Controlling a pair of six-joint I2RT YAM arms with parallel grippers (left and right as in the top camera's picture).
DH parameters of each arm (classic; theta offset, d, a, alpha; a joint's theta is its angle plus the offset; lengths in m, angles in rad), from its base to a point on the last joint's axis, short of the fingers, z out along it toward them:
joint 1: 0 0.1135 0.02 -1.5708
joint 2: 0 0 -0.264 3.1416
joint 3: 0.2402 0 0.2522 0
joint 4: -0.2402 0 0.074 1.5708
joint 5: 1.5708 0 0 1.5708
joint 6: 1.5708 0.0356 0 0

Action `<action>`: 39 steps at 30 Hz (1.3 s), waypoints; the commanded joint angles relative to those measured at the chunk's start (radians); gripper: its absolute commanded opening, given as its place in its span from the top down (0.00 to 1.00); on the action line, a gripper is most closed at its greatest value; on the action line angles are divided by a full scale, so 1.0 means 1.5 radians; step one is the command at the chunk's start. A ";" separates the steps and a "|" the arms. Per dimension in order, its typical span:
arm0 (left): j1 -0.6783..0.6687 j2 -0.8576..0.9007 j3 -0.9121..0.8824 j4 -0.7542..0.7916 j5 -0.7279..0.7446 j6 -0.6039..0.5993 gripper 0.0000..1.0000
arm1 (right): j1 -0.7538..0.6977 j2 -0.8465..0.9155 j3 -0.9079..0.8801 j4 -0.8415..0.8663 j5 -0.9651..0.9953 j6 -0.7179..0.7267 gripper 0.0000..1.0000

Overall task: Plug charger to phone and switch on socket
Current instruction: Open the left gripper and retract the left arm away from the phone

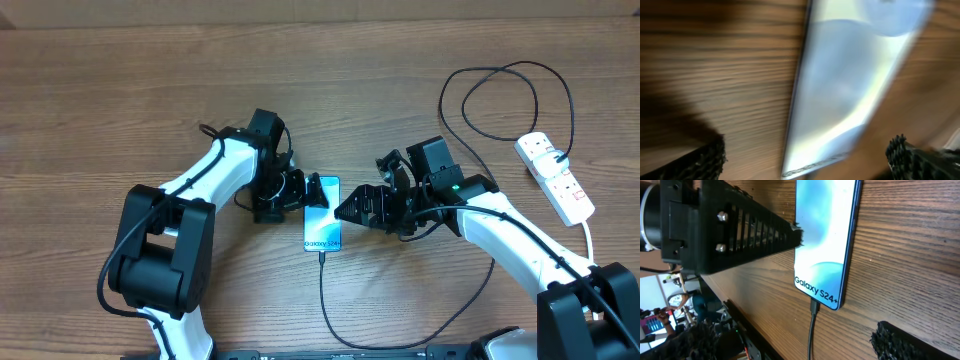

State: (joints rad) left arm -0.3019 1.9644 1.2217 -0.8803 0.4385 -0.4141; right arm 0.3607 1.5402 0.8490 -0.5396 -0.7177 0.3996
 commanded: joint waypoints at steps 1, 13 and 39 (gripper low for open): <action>0.015 0.094 -0.021 -0.046 -0.348 -0.006 0.00 | 0.003 -0.005 0.011 0.001 0.012 -0.002 0.00; 0.014 0.088 0.199 -0.255 -0.456 -0.047 0.00 | 0.003 -0.005 0.011 0.001 0.012 -0.002 0.00; 0.015 -0.371 0.292 -0.374 -0.626 -0.147 0.00 | 0.003 -0.005 0.011 0.002 0.025 -0.002 0.00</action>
State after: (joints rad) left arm -0.2855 1.5337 1.6379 -1.4372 -0.4137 -0.5705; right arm 0.3607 1.5406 0.8490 -0.5415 -0.6910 0.3996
